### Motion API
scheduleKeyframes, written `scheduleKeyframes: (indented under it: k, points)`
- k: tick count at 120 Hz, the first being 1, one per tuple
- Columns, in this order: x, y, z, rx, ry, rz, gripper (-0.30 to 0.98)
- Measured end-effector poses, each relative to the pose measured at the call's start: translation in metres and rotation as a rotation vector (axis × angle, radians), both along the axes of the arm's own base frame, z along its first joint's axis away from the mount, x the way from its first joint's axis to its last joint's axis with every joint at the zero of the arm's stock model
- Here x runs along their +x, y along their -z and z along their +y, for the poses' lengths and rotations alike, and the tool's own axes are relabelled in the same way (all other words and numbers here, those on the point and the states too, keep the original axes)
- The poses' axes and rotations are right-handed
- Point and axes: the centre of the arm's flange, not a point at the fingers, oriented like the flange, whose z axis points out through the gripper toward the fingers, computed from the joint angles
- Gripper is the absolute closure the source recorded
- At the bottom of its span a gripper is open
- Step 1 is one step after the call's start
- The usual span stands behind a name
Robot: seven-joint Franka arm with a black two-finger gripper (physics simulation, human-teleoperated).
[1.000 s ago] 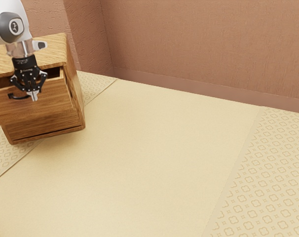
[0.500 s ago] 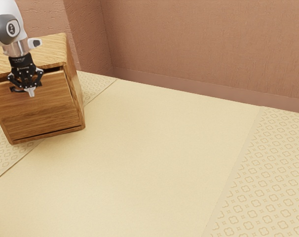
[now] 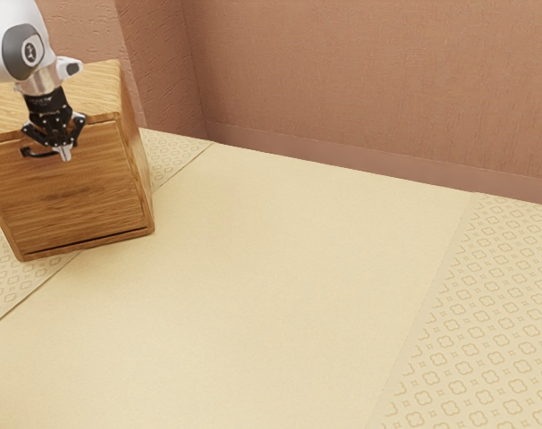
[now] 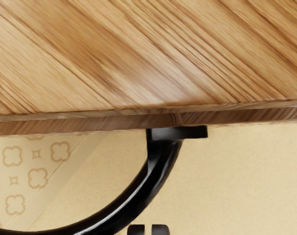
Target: Push the drawer handle with one arm to close the drawer
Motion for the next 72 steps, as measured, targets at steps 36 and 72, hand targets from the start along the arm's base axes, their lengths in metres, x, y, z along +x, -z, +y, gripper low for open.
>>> scheduleKeyframes:
  k: [36, 72]
  points:
    - [-0.062, -0.077, -0.029, 0.005, 0.017, -0.030, 0.78]
    - [-0.135, -0.168, -0.313, -0.113, 0.853, 0.251, 0.26]
